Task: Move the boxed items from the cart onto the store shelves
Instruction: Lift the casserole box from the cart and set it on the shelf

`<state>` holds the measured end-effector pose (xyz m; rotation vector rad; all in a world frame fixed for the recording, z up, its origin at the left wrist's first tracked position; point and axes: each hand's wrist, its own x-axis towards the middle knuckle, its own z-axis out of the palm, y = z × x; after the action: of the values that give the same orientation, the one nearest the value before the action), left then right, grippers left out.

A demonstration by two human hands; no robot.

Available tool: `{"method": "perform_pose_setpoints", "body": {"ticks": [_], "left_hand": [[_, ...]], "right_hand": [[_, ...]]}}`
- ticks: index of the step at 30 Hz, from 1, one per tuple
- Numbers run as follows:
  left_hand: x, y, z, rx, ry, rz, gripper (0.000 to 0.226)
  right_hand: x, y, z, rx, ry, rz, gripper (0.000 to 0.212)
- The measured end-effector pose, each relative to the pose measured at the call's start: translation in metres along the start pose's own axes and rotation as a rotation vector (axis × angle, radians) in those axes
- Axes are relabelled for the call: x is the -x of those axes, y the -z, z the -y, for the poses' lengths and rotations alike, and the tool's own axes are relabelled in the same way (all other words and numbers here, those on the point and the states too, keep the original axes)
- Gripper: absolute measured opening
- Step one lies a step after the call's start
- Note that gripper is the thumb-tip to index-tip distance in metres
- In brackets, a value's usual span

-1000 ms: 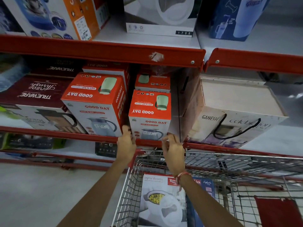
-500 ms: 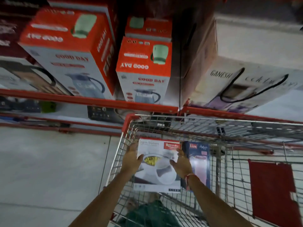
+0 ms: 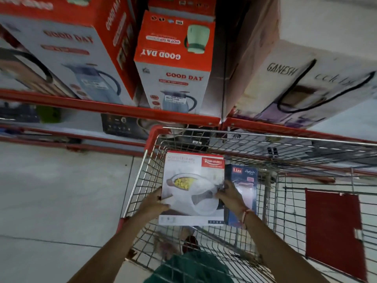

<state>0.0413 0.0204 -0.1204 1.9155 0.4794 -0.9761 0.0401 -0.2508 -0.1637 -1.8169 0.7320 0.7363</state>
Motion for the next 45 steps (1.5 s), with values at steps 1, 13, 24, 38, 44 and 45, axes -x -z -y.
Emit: {"method": "perform_pose_setpoints", "body": {"ticks": [1,13,24,38,44,45], "left_hand": [[0.014,0.007,-0.002,0.016,-0.031,-0.013,0.056],[0.14,0.042,-0.021,0.199,-0.354,-0.091,0.053],[0.176,0.088,-0.081,0.286,-0.61,-0.213,0.034],[0.273,0.227,-0.276,0.26,-1.225,-0.471,0.04],[0.271,0.265,-0.358,0.215,-1.324,-0.575,0.048],[0.264,0.267,-0.367,0.219,-1.322,-0.588,0.051]], "right_hand": [[0.021,0.006,0.01,0.041,0.028,-0.014,0.05],[0.188,0.04,0.057,0.082,0.302,-0.312,0.048],[0.242,0.051,0.132,0.021,0.577,-0.565,0.041],[0.337,0.114,0.351,-0.108,1.177,-0.828,0.05],[0.325,0.136,0.433,-0.217,1.312,-0.825,0.046],[0.317,0.138,0.442,-0.22,1.319,-0.817,0.045]]}}
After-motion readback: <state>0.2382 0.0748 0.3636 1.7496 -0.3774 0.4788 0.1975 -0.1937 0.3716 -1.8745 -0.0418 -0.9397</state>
